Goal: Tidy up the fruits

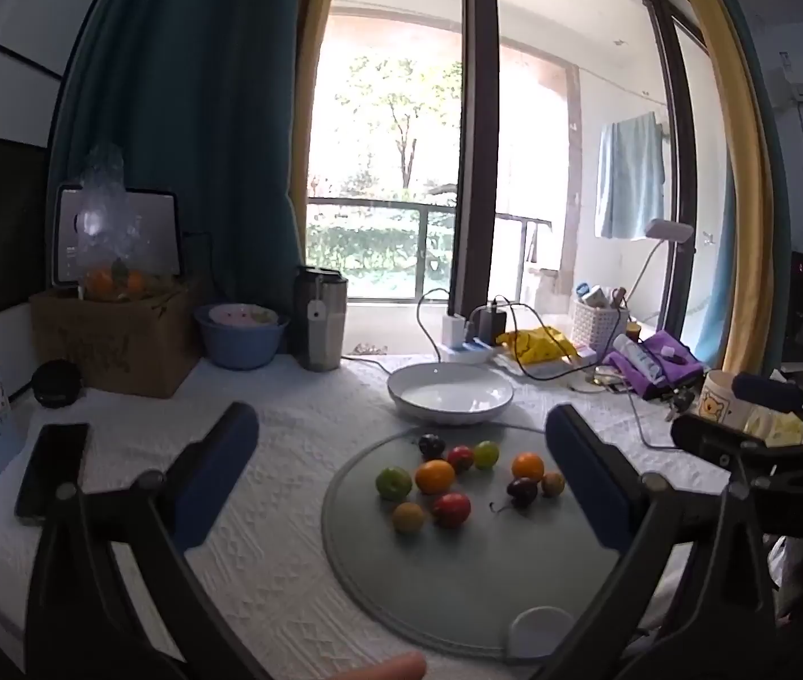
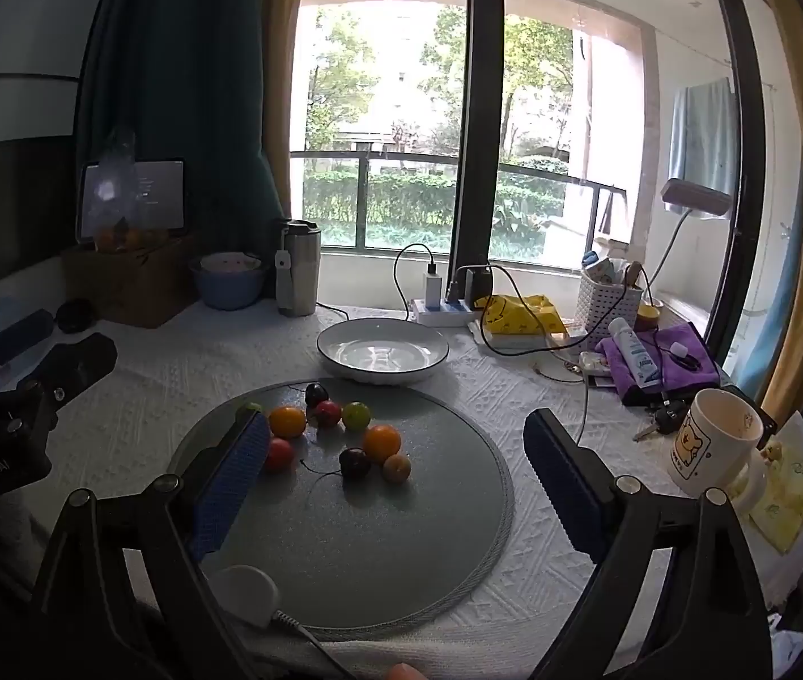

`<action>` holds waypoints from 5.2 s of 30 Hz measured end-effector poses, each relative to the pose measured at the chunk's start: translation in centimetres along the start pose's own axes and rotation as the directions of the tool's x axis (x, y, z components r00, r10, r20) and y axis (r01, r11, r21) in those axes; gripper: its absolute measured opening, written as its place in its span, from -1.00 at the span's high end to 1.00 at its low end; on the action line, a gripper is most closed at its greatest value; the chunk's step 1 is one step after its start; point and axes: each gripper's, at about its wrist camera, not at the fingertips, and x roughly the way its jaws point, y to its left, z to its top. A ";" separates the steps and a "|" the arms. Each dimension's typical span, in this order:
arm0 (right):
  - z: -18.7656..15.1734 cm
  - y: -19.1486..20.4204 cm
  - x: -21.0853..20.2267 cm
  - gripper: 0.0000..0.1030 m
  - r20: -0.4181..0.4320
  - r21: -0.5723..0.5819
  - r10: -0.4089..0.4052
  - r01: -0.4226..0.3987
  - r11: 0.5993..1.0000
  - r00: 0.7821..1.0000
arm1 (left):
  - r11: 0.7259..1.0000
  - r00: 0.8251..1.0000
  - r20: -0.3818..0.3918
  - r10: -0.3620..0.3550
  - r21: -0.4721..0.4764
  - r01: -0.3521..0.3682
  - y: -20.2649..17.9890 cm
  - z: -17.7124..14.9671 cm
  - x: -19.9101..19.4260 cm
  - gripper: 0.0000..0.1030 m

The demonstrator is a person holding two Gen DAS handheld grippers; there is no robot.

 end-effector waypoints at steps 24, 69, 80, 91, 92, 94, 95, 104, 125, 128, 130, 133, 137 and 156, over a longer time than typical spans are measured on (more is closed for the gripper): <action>0.1 0.0 -0.1 -0.81 0.004 0.003 -0.002 0.002 1.000 1.000 | 1.000 1.000 -0.001 -0.018 0.011 0.018 -0.2 0.0 0.1 -0.98; 0.2 0.2 -0.1 -0.81 0.001 -0.001 0.003 -0.003 1.000 1.000 | 1.000 1.000 0.003 -0.021 0.012 0.021 -0.7 -0.1 0.0 -0.98; -0.2 0.2 1.0 -0.81 -0.032 0.011 0.016 -0.016 1.000 0.999 | 1.000 0.999 -0.036 -0.027 0.008 0.028 -0.7 -0.6 1.1 -0.98; -1.5 -1.0 4.7 -0.81 -0.150 0.064 0.047 -0.038 0.997 0.988 | 0.999 0.974 -0.226 -0.028 0.020 0.033 -0.9 -2.9 6.0 -0.98; -1.7 -1.2 5.2 -0.80 -0.172 0.074 0.056 -0.043 0.996 0.983 | 0.999 0.969 -0.245 -0.027 0.024 0.034 -1.0 -3.2 6.5 -0.97; -2.0 -1.4 6.1 -0.79 -0.201 0.087 0.067 -0.051 0.995 0.977 | 0.999 0.960 -0.281 -0.014 0.041 0.027 -1.4 -3.7 7.6 -0.97; -2.2 -1.5 6.7 -0.77 -0.222 0.093 0.076 -0.056 0.994 0.972 | 0.998 0.952 -0.307 -0.014 0.048 0.030 -1.5 -4.0 8.3 -0.97; -3.3 -2.5 11.7 -0.24 -0.340 0.113 0.126 -0.093 0.989 0.932 | 0.994 0.882 -0.472 0.000 0.100 0.053 -1.9 -5.8 13.5 -0.74; -3.9 -2.6 18.6 0.49 -0.446 0.102 0.233 -0.210 0.972 0.864 | 0.989 0.775 -0.631 -0.031 0.092 0.114 -1.6 -7.1 18.2 0.36; -3.9 -2.6 18.8 0.49 -0.439 0.103 0.236 -0.212 0.972 0.867 | 0.990 0.782 -0.622 -0.032 0.086 0.108 -1.5 -6.9 18.1 0.49; -3.9 -2.7 18.7 0.49 -0.434 0.101 0.239 -0.216 0.971 0.869 | 0.991 0.789 -0.614 -0.035 0.084 0.109 -1.6 -6.7 17.8 0.49; -3.6 -2.8 18.1 0.49 -0.420 0.097 0.237 -0.217 0.971 0.876 | 0.991 0.800 -0.599 -0.037 0.082 0.107 -1.6 -6.1 17.4 0.49; -3.0 -3.2 17.4 0.49 -0.394 0.096 0.234 -0.213 0.972 0.889 | 0.992 0.816 -0.576 -0.039 0.075 0.100 -1.5 -5.0 16.7 0.49; 2.5 -5.7 21.7 0.49 -0.316 0.051 0.184 -0.177 0.983 0.931 | 0.986 0.851 -0.515 -0.105 0.055 0.155 -0.6 -0.1 23.5 0.49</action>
